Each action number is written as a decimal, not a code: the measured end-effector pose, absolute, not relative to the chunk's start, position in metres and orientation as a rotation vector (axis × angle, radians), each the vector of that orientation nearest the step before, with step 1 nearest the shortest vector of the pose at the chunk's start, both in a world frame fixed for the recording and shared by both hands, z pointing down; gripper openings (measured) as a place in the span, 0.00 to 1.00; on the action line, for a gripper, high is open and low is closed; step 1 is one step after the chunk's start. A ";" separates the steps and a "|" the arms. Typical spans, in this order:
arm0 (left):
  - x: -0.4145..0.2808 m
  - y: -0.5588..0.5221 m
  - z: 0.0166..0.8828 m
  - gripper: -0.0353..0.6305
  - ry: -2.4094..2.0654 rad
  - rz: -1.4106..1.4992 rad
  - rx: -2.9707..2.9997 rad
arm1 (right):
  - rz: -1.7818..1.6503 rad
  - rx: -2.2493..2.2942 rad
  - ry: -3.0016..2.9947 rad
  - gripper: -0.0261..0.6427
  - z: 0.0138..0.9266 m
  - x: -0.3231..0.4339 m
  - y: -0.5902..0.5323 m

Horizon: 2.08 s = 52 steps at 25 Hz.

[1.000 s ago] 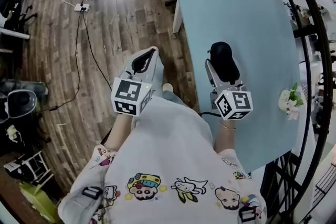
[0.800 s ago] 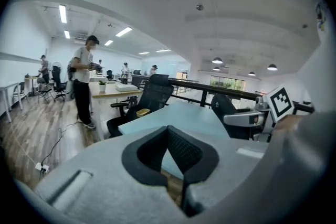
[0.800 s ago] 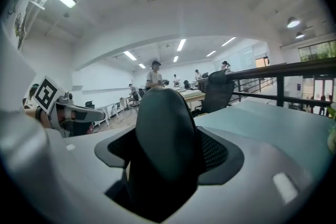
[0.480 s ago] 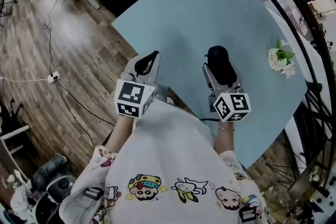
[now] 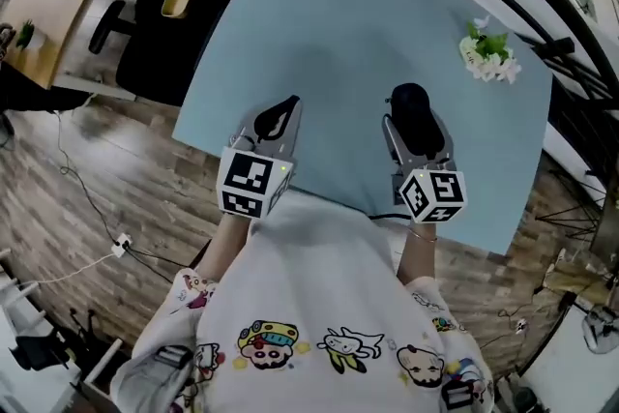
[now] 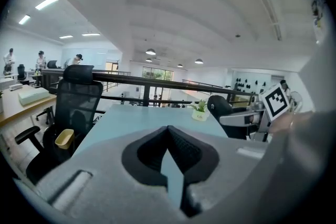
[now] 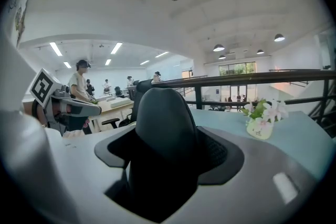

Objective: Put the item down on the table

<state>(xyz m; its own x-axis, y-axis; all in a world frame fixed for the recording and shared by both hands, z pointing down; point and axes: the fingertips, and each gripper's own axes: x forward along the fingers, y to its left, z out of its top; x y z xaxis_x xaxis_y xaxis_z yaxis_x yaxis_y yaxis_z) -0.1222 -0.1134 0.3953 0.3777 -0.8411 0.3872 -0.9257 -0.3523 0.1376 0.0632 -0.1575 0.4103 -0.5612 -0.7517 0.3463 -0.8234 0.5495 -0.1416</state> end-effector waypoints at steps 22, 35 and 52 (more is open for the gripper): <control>-0.043 -0.152 0.408 0.05 -1.112 0.458 2.554 | 0.488 1.756 -2.209 0.58 0.417 0.158 -0.112; -0.016 -0.162 0.410 0.05 -1.121 0.454 2.551 | 0.438 1.678 -2.241 0.58 0.419 0.171 -0.131; -0.004 -0.178 0.442 0.05 -1.110 0.495 2.501 | 0.384 1.352 -2.202 0.58 0.480 0.150 -0.186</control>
<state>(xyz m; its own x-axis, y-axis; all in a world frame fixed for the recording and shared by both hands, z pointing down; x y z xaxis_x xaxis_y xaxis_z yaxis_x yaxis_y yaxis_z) -0.0043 -0.1775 0.4422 0.6303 -0.6321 0.4507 -0.7578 -0.6271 0.1803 0.1501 -0.1858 0.4799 -0.3639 -0.7384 0.5678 -0.8870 0.4608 0.0307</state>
